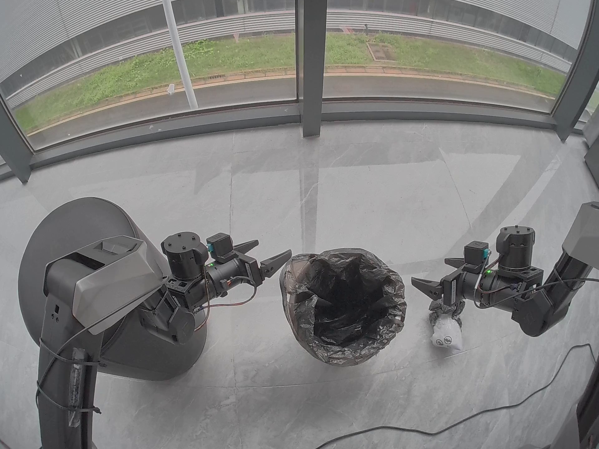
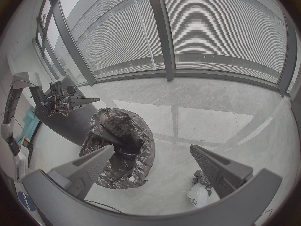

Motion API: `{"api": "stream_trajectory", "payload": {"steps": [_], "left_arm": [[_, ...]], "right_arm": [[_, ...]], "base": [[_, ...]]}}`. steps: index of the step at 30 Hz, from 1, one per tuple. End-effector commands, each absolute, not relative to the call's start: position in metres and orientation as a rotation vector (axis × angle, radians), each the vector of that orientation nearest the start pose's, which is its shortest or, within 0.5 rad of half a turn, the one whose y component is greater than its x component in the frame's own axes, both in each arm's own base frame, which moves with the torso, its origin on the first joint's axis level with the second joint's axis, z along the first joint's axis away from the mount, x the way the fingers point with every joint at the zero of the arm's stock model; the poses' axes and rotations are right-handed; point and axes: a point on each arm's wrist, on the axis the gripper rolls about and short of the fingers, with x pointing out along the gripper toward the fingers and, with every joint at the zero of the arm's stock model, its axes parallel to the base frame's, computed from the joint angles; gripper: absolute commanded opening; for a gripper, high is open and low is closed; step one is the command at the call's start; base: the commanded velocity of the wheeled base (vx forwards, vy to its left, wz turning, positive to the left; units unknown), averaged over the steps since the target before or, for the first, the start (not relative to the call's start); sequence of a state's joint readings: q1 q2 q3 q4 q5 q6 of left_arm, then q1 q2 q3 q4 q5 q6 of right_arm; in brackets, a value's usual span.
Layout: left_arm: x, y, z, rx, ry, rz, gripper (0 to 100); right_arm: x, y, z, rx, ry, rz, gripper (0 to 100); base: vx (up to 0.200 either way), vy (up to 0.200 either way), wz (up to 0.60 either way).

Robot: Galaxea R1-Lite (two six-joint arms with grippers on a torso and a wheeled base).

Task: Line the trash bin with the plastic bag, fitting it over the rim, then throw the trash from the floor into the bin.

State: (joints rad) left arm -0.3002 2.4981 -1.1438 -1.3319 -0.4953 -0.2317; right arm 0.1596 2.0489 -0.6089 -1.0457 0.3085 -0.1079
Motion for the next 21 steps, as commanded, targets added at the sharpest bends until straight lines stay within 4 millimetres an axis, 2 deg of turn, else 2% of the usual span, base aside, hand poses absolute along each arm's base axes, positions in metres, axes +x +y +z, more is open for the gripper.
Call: {"api": "stream_trajectory", "payload": {"steps": [1, 9, 16, 18, 21], "left_arm": [[0.414, -0.152, 0.033, -0.220, 0.121, -0.820, 100], [0.408, -0.156, 0.005, -0.211, 0.195, -0.813, 100], [0.418, -0.151, -0.022, -0.217, 0.229, -0.789, 100], [0.419, -0.152, -0.024, -0.217, 0.229, -0.789, 100], [0.429, -0.150, -0.039, -0.221, 0.230, -0.776, 100]], "right_arm": [[0.322, 0.065, 0.067, -0.077, 0.364, 0.499, 100], [0.321, 0.063, 0.070, -0.077, 0.355, 0.494, 100], [0.319, 0.058, 0.073, -0.075, 0.349, 0.480, 100], [0.319, 0.057, 0.074, -0.076, 0.345, 0.477, 100], [0.315, 0.051, 0.074, -0.073, 0.355, 0.463, 100]], "base": [[0.000, 0.000, 0.00], [0.000, 0.000, 0.00], [0.000, 0.000, 0.00], [0.000, 0.000, 0.00], [0.000, 0.000, 0.00]]}}
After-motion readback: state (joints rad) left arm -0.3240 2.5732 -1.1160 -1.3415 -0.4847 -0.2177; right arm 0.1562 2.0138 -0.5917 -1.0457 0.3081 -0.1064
